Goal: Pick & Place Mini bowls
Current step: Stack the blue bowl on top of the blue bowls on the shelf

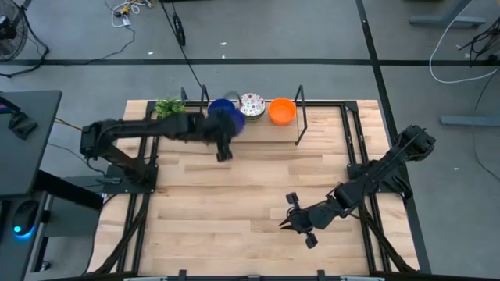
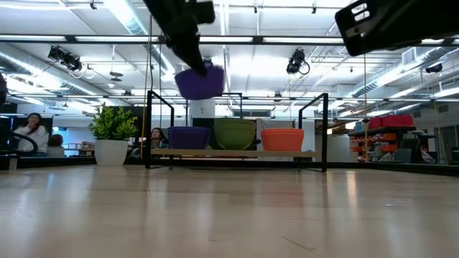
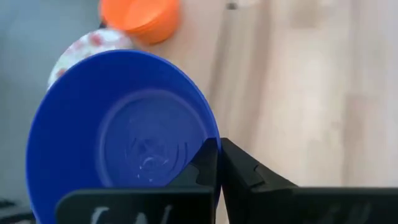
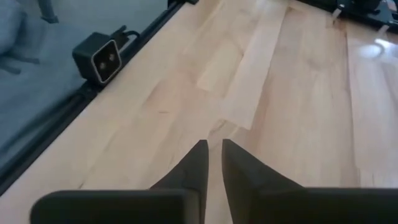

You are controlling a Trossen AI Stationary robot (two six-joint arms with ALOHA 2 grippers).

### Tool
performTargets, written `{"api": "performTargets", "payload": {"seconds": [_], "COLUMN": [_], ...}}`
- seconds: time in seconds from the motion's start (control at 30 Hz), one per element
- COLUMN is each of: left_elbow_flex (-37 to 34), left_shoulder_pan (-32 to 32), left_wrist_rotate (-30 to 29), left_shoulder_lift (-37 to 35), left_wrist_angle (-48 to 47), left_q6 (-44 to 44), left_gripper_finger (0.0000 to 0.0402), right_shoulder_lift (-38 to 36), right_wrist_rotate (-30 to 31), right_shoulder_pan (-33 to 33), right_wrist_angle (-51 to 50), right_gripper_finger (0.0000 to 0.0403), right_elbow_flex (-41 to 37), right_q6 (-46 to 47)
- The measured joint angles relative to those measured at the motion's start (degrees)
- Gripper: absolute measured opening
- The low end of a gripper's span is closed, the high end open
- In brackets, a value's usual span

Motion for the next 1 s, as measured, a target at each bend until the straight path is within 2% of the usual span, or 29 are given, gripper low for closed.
{"api": "performTargets", "payload": {"seconds": [0.2, 0.43, 0.6, 1.0], "left_elbow_flex": [0.0, 0.0, -0.1, 0.0], "left_shoulder_pan": [11.1, 19.1, 21.1, 21.0], "left_wrist_rotate": [2.3, 7.3, 8.3, 7.8], "left_shoulder_lift": [0.9, 3.1, 6.1, 11.2], "left_wrist_angle": [0.3, 3.0, 4.7, 4.9], "left_q6": [-2.7, -2.6, -2.7, -2.7], "left_gripper_finger": [0.0007, 0.0006, 0.0011, 0.0011], "right_shoulder_lift": [0.0, 0.0, 0.0, 0.0], "right_wrist_rotate": [0.0, 0.0, 0.0, 0.0], "right_shoulder_pan": [-0.7, -0.7, -0.7, -0.7], "right_wrist_angle": [0.4, 0.4, 0.4, 0.4], "right_gripper_finger": [0.0034, 0.0031, 0.0031, 0.0032], "right_elbow_flex": [0.0, 0.0, 0.0, 0.0], "right_q6": [-0.5, -0.6, -0.4, -0.7]}}
